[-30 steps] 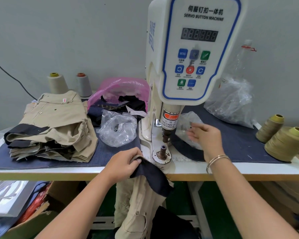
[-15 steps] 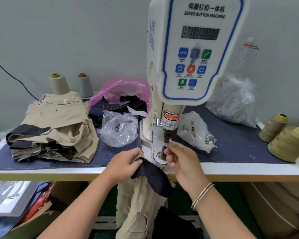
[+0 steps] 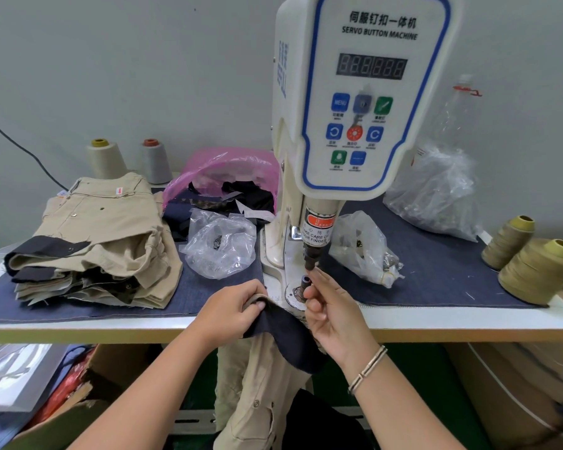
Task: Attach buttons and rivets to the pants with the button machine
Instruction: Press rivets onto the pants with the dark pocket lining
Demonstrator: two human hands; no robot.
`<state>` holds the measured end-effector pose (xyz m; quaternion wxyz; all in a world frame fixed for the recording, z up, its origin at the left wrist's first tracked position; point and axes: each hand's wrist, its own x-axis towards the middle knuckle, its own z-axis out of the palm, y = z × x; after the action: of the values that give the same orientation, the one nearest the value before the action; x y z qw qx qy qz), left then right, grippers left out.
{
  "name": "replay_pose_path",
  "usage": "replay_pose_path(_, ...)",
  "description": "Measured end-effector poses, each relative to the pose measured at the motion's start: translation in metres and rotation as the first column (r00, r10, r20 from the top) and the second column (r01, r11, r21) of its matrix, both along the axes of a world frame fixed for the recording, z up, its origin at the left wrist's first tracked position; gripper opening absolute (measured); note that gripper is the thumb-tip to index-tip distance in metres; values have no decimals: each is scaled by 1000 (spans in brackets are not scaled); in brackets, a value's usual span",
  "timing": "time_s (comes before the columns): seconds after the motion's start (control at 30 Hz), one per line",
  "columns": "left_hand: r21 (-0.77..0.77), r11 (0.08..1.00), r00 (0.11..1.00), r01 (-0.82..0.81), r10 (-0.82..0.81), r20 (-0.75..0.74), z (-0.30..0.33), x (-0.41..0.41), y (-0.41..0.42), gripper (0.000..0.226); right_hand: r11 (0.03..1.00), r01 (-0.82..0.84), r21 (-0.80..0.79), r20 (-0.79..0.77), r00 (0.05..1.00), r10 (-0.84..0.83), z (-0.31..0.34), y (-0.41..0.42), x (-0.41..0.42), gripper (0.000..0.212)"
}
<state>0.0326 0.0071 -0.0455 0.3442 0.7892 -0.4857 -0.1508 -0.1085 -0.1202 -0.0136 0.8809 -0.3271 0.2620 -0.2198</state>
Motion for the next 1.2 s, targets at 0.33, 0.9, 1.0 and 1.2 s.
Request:
replay_pose_path(0.33,6,1000,1000,-9,9,7,1,0,-1,18,1000,16,-13,19,1000,-16,-1,4,3,14)
replay_pose_path(0.9,5,1000,1000,-4,4,-5,5,-3,0,18,635,-129,-762,-431,833,-347,14,-70,-33,8)
replay_pose_path(1.0,8,1000,1000,-4,4,-4,5,-3,-1,19,459,-353,-816,-542,743,-393,8,-94,-31,11)
replay_pose_path(1.2,6,1000,1000,-6,6,-2,6,-4,0,27,288,-484,-826,-563,728,-392,9,-111,-28,15)
